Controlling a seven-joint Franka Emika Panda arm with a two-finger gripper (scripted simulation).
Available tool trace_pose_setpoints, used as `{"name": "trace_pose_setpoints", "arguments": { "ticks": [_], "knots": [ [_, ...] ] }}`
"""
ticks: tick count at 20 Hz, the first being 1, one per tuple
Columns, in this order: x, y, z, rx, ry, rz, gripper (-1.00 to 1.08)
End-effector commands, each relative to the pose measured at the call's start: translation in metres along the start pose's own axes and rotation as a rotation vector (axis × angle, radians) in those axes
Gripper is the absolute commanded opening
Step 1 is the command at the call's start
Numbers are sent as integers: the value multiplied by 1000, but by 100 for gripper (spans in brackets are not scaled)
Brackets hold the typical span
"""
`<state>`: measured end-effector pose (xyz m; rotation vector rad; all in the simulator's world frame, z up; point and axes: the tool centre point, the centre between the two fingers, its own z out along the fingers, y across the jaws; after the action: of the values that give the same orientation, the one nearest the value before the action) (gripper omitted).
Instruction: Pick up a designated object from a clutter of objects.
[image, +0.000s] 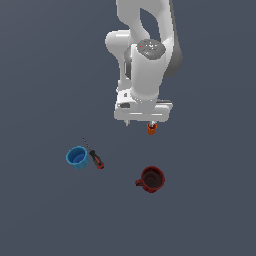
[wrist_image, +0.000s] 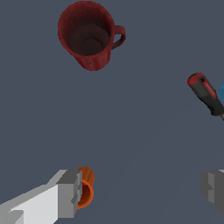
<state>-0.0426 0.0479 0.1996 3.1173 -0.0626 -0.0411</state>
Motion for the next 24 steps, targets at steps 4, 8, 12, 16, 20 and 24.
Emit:
{"name": "trace_pose_setpoints", "arguments": {
  "ticks": [4,8,12,16,20,24],
  "knots": [
    [-28,-31,42,3,10,-7,100],
    [-51,-51,68,8,17,-12,100],
    [-72,-65,88,14,21,-16,100],
    [-89,-74,101,18,24,-20,100],
    [-100,-79,109,22,25,-21,100],
    [-105,-82,112,23,26,-22,100]
  ]
}}
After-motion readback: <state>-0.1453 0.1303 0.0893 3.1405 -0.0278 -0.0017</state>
